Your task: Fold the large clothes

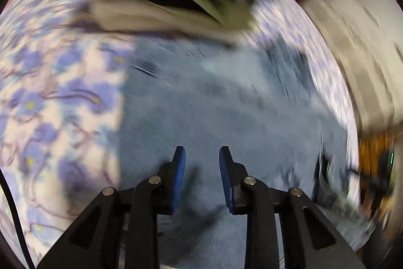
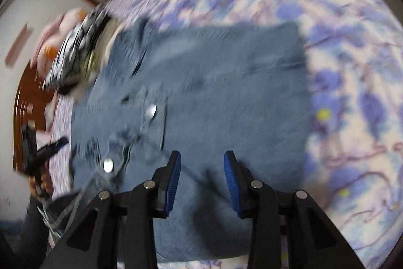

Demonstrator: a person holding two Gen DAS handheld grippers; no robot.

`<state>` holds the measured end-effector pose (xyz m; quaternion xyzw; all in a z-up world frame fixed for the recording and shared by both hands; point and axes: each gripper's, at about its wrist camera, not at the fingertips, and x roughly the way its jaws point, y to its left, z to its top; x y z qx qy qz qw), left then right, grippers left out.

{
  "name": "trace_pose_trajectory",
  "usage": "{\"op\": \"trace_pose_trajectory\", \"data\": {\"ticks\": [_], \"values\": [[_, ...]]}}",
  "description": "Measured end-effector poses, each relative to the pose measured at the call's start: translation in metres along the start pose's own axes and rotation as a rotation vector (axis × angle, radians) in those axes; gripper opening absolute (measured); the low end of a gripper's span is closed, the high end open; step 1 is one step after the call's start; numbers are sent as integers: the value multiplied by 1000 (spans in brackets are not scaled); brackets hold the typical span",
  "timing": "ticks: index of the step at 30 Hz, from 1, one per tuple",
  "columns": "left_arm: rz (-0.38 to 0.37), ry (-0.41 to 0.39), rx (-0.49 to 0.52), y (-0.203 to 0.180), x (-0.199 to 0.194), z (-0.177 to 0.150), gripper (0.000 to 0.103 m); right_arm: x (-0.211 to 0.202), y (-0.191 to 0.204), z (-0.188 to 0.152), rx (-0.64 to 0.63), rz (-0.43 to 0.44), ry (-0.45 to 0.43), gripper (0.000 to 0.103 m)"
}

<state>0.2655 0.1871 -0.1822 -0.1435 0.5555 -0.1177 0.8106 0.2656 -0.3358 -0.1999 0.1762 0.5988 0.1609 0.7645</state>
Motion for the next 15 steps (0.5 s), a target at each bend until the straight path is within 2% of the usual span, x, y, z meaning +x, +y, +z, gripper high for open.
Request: {"op": "trace_pose_trajectory", "data": {"ticks": [4,6,7,10,12,15], "values": [[-19,91,182,-35,20,-12,30,21,22,-11,-99,29,65,38],[-47,113,246,-53,24,-16,33,25,33,-14,-149,35,79,50],[-71,121,272,-61,25,-18,35,27,38,-14,-172,32,80,52],[-111,132,348,-80,29,-21,49,31,49,-13,-225,30,79,52],[-99,140,399,-92,32,-21,56,35,53,-8,-243,48,83,52],[-54,176,460,-105,44,-22,57,40,58,-2,-279,47,82,52]]}}
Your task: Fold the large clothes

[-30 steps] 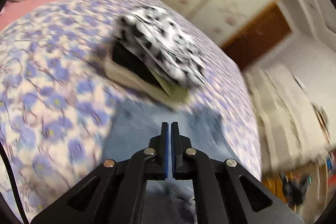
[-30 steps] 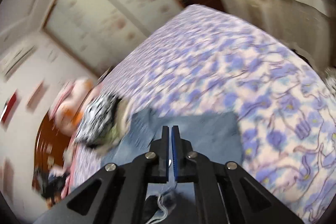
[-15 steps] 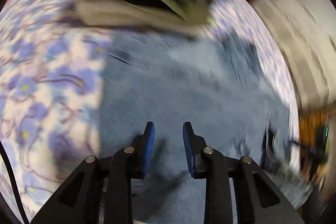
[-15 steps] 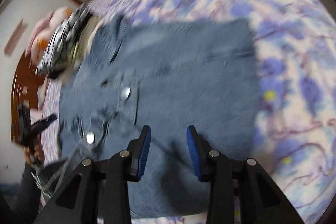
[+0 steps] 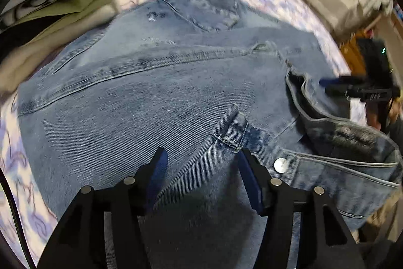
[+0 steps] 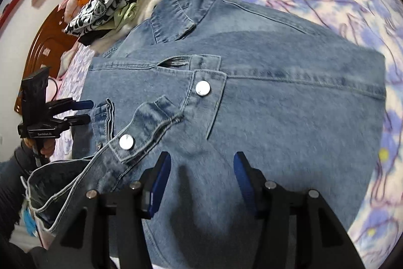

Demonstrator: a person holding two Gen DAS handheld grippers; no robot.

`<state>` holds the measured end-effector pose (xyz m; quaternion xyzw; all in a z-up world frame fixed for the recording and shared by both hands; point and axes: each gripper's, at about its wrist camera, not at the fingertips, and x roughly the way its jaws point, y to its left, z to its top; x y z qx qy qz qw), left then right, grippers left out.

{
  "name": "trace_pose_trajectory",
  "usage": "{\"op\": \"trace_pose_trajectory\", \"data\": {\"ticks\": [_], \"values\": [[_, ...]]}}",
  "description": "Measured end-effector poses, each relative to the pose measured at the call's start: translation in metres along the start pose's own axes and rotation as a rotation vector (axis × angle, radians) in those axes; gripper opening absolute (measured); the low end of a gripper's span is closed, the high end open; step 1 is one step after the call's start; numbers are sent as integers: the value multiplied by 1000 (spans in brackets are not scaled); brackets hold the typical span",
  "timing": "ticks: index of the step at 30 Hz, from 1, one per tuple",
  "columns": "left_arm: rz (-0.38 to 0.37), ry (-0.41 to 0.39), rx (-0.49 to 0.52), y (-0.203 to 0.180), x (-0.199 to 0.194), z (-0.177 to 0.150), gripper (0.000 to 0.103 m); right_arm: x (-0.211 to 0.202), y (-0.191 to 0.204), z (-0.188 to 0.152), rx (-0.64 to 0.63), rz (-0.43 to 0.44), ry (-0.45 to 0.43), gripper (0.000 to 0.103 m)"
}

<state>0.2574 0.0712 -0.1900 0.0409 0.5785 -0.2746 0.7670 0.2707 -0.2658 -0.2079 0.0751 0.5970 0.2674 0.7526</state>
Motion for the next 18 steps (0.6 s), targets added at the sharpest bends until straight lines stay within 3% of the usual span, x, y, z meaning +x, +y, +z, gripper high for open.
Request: {"op": "trace_pose_trajectory", "data": {"ticks": [7,12,13,15,17,18], "values": [[1,56,62,-1,16,9,61,26,8,9,-92,20,67,52],[-7,92,87,-3,23,12,62,32,17,10,-134,-26,85,51],[3,100,101,-6,24,12,62,33,18,10,-134,-42,87,47],[19,127,142,-13,26,10,62,31,20,8,-136,-66,98,23],[26,150,179,-20,27,8,62,29,23,4,-147,-91,104,8],[27,165,198,-24,27,6,62,27,24,2,-153,-95,105,6]]}}
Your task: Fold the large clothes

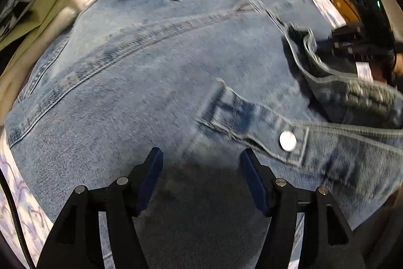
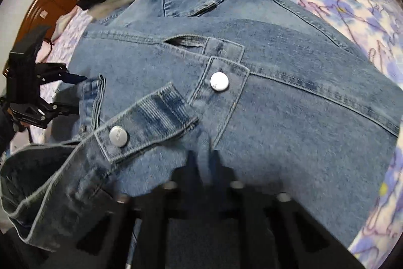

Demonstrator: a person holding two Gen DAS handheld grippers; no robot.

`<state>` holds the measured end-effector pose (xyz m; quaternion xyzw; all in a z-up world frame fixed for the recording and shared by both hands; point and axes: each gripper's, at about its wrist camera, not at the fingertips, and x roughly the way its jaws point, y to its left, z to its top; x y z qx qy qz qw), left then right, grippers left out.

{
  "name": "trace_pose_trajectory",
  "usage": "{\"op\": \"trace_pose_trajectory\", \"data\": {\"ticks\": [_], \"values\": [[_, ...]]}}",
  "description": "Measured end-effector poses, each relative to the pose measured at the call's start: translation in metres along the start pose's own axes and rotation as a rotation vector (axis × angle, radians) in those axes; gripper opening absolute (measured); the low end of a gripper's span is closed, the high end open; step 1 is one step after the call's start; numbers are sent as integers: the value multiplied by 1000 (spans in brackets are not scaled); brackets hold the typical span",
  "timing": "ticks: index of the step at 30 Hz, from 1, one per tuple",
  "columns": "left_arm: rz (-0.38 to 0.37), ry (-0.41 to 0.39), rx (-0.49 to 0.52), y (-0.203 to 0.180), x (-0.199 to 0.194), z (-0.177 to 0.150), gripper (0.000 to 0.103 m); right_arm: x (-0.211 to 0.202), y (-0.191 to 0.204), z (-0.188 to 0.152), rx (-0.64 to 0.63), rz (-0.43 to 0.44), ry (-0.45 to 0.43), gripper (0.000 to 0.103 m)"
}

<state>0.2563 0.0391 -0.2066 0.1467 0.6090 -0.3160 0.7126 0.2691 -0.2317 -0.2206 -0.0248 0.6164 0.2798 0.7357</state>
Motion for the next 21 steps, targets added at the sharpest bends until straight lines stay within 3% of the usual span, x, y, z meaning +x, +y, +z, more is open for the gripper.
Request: {"op": "trace_pose_trajectory", "data": {"ticks": [2,5,7,8,9,14,17,21], "values": [[-12,32,18,-6,3,-1,62,-2,4,-5,-13,-20,-7,5],[41,57,42,-16,10,-1,60,1,11,-6,-19,-63,-9,5],[60,57,14,-17,10,2,44,1,17,-7,-34,-106,-14,4],[71,52,0,-18,8,3,25,0,21,-7,-41,-130,-20,4],[90,47,-12,-21,7,6,12,-1,25,-9,-46,-149,-27,4],[239,8,-41,-42,-13,-5,7,-25,38,-22,-31,-201,-104,3],[307,-39,-132,-45,-35,-20,6,-53,38,-35,22,-217,-184,3],[349,-187,-260,-37,-91,-44,6,-102,23,-54,126,-205,-291,3]]}}
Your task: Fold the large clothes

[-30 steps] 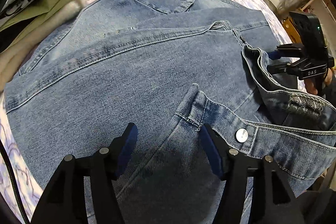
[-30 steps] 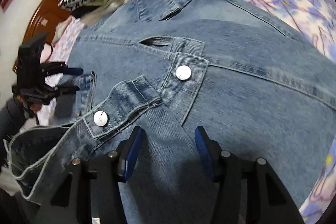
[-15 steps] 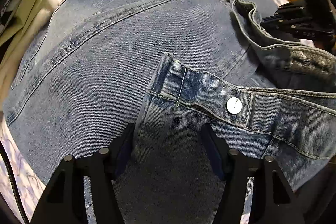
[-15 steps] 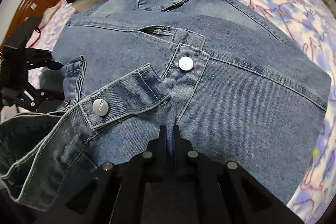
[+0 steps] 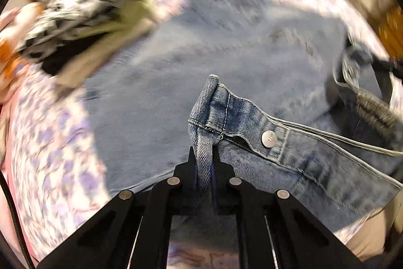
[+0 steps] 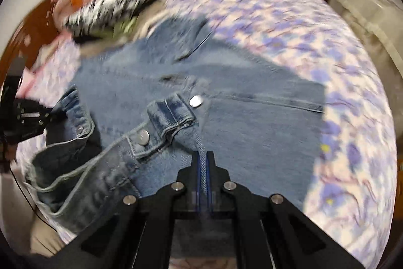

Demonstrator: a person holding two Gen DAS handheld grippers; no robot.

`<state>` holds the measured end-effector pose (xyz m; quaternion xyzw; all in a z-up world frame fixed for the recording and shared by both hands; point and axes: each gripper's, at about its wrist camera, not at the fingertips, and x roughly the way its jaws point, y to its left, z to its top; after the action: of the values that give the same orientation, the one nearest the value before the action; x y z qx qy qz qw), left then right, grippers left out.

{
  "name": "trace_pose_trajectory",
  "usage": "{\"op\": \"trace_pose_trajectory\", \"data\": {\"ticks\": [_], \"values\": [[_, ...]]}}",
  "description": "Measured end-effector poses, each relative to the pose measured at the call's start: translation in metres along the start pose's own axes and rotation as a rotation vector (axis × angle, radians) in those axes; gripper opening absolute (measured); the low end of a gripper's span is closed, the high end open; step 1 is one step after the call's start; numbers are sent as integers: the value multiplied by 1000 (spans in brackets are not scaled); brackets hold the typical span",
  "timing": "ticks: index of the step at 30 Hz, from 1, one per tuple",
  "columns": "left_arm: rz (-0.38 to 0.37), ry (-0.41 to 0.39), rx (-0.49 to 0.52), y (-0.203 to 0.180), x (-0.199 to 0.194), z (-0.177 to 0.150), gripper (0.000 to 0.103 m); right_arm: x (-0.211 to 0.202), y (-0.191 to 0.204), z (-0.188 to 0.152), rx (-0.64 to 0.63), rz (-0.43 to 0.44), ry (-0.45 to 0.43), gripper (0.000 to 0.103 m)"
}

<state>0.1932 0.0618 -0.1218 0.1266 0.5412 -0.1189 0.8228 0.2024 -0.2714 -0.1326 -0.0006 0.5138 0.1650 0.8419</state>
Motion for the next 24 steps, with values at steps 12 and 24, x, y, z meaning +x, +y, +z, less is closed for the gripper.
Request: {"op": "trace_pose_trajectory", "data": {"ticks": [12,24], "values": [[144,-293,-314,106,-75,17,6,-83,-85,20,364,-1,-329,3],[230,-271,-352,119,37,88,6,5,-107,91,427,-70,-305,3]]}}
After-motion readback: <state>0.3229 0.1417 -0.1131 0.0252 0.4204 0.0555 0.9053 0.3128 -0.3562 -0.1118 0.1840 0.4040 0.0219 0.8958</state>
